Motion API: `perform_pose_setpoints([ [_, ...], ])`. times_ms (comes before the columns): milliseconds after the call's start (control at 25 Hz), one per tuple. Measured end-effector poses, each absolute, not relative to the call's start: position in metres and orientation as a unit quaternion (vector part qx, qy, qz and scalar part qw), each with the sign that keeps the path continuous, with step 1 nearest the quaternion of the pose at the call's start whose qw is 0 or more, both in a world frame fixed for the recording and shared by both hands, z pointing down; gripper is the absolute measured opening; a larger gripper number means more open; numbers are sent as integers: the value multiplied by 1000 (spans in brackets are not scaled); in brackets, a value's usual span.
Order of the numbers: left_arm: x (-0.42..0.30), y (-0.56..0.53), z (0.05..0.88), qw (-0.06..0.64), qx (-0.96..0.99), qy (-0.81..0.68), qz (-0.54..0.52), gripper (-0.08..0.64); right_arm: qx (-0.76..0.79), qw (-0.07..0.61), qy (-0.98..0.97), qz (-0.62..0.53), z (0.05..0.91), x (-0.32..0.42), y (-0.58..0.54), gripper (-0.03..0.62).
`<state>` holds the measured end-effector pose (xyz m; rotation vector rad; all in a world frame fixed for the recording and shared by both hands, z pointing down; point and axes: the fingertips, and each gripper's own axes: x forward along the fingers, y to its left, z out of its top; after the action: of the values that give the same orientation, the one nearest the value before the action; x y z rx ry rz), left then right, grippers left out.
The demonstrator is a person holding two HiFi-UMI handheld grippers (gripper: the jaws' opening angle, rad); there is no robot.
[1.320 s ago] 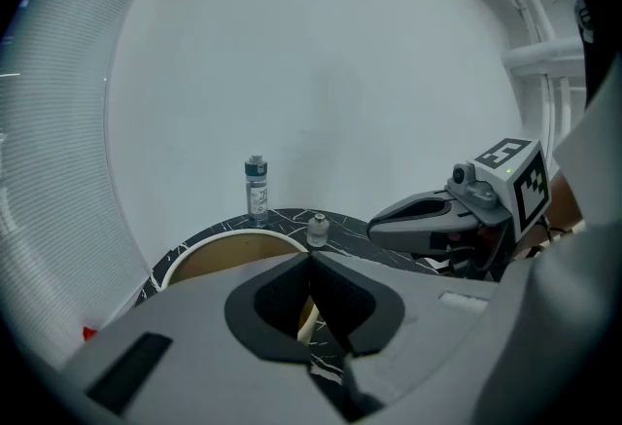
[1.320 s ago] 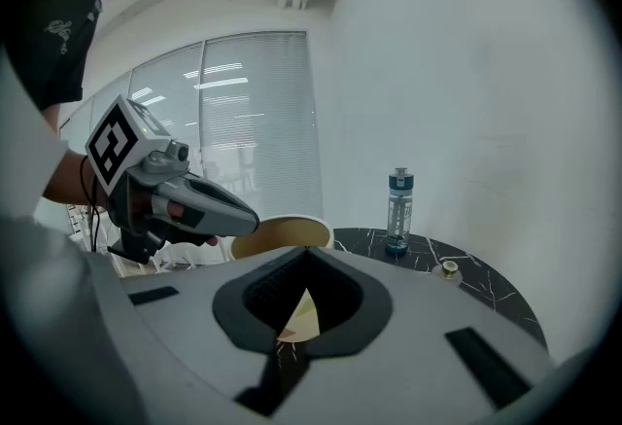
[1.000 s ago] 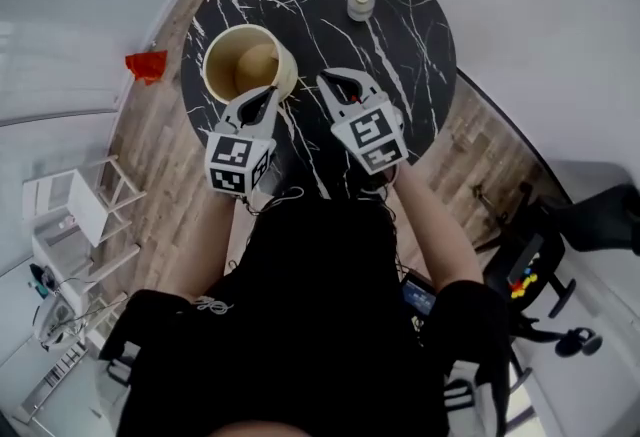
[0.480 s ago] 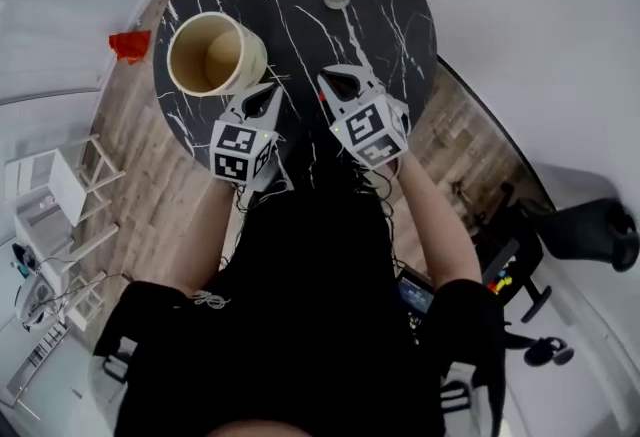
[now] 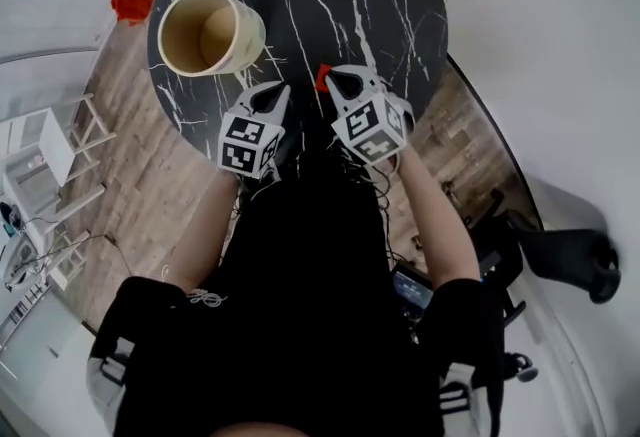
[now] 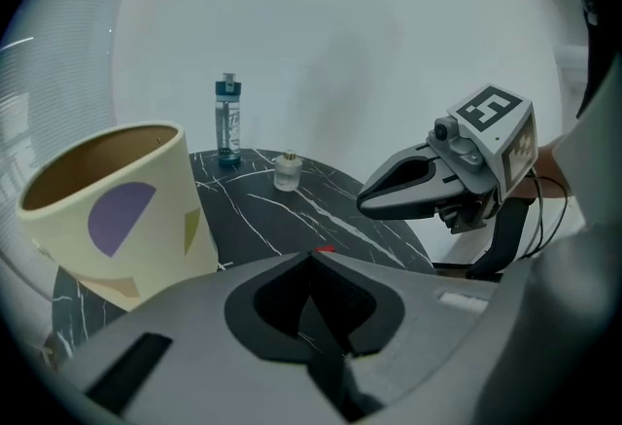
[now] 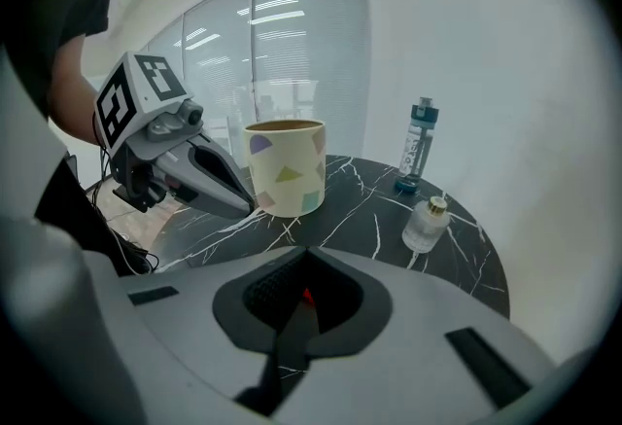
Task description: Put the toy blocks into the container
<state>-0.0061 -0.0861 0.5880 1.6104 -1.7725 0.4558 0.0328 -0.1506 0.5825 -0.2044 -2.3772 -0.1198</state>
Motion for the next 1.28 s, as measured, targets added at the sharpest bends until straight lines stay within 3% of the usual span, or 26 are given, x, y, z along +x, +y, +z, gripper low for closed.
perform_pose_setpoints([
  [480,-5,-59,620,394,608,-665,181,0,-105,449,-887,-33,648,43,-122,-1],
  [600,-8,-57,622,393,611,-662,183,0,-103,464,-879,-41,660,46,-120,68],
  [1120,-23,-39,621,395,596,-674,183,0,-102,515,-850,-34,704,52,-114,147],
  [1240,-24,-35,621,398,591,-678,179,0,-101,517,-850,-29,707,49,-114,142],
  [1280,-24,-33,621,399,590,-679,178,0,-101,517,-850,-24,707,49,-113,105],
])
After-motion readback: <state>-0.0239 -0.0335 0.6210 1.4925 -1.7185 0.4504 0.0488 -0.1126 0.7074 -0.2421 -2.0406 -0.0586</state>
